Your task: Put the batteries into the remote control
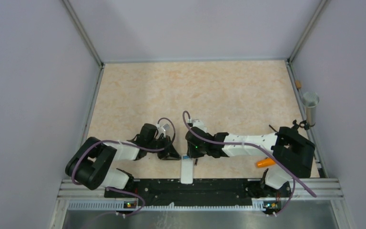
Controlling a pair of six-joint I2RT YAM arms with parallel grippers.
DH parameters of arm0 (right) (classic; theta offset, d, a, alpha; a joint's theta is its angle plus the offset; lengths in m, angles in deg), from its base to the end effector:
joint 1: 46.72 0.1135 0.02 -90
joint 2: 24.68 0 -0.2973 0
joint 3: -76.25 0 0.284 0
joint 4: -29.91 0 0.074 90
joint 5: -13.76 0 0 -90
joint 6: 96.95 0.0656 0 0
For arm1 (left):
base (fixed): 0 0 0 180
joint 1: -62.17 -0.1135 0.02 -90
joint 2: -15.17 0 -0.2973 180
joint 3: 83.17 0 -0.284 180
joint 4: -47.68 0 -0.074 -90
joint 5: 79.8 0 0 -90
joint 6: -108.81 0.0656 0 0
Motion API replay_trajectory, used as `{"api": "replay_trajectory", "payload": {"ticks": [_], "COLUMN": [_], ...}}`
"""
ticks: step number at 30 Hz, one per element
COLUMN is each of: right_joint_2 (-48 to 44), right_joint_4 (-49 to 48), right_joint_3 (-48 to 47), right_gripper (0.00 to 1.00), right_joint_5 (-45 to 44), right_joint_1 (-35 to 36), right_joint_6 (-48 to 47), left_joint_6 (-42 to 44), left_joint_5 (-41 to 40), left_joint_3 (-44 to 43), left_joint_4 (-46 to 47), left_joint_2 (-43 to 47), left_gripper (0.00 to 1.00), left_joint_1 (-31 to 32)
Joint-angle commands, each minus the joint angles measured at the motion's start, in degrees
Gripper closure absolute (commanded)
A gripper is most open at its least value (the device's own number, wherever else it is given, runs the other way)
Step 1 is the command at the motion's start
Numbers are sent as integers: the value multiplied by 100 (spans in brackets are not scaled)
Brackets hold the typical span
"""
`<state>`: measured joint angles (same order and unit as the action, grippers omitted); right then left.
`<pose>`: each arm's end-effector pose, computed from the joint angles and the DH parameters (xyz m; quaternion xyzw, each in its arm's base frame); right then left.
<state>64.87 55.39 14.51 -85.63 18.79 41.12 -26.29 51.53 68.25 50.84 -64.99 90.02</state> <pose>0.1556 0.3157 0.1671 -0.1179 0.9389 0.2200 0.2369 0.1809 -0.1446 0.0917 -0.0073 0.8836 -0.4627 0.0709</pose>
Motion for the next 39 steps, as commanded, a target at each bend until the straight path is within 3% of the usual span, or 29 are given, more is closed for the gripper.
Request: {"api": "replay_trajectory", "payload": {"ticks": [1,9,16,39], "right_joint_2": [-288,-461,-532,-190], "right_joint_4": [112,146,227,43], "right_joint_3": [137,303,263,235], "right_gripper": [80,79,78,75], "right_joint_5": [-133,-176,-268,-100], "right_joint_1": [86,159,201,284], "right_joint_6": [159,350,409,510], "left_joint_6": [14,64,72,-106], "left_joint_5": [-1,25,58,-6], "left_joint_3": [26,-48,-52,3], "left_joint_4": [31,-177,-36,241], "left_joint_2": [290,647,386,300], "left_gripper": [82,77,76,76], "left_joint_1": [24,27,85,309]}}
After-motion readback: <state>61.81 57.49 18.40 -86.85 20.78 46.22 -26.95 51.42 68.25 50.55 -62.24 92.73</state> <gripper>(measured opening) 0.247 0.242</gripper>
